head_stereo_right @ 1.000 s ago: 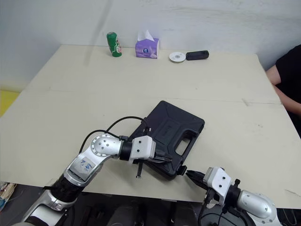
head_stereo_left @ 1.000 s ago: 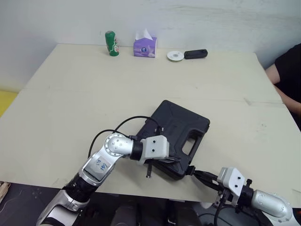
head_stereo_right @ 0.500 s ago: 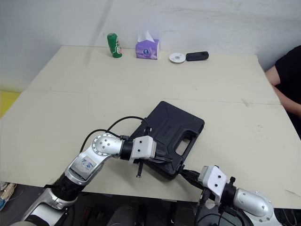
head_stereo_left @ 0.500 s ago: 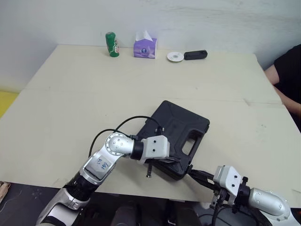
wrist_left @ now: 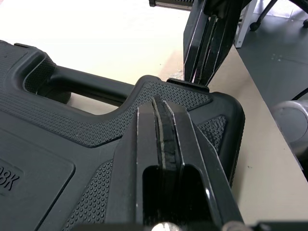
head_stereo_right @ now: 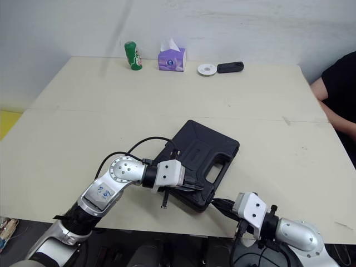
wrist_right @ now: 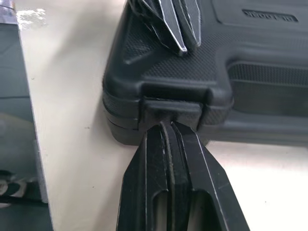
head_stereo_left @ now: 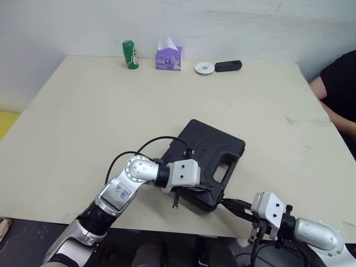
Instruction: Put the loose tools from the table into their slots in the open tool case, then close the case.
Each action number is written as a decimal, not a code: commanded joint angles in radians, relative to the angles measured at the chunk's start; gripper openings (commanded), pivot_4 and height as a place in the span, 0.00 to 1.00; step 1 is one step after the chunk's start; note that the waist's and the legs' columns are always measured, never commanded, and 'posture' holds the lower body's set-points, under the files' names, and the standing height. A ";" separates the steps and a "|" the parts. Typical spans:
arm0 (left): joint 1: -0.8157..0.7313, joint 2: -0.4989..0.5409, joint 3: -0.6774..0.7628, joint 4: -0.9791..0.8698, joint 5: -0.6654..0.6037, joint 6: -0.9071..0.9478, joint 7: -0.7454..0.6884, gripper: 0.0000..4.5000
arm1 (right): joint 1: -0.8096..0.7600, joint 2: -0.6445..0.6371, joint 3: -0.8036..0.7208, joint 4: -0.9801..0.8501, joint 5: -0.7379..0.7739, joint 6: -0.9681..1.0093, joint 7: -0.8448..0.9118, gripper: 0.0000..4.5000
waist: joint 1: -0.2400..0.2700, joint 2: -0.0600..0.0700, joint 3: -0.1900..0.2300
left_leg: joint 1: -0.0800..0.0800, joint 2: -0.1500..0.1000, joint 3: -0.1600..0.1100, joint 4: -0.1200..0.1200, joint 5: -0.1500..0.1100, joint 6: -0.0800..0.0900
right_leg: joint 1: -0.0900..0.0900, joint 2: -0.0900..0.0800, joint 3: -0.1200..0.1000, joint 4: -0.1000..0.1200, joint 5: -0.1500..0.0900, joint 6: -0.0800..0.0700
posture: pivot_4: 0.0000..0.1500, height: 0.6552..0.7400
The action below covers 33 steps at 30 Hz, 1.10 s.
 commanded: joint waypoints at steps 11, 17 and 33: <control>0.060 0.052 -0.113 0.154 0.110 0.081 -0.006 0.01 | -0.110 0.003 0.008 -0.090 0.064 0.068 0.001 0.00 | -0.007 -0.001 -0.001 | 0.007 0.002 0.000 -0.002 -0.004 -0.007 | 0.004 0.002 0.000 0.000 -0.002 -0.004 | 1.00 1.00; 0.060 0.053 -0.114 0.170 0.113 0.070 -0.009 0.01 | -0.132 0.003 0.012 -0.095 0.098 0.118 0.000 0.00 | -0.008 -0.001 -0.001 | 0.012 0.007 0.000 -0.003 -0.006 -0.011 | 0.010 0.007 0.001 -0.002 -0.004 -0.007 | 1.00 1.00; 0.073 0.056 -0.092 0.166 0.096 0.020 -0.001 0.01 | 0.047 -0.071 -0.148 -0.132 0.137 0.075 0.071 0.00 | 0.003 -0.003 -0.008 | 0.013 0.007 -0.002 -0.017 -0.006 -0.013 | 0.016 0.009 0.000 -0.016 -0.009 -0.007 | 1.00 1.00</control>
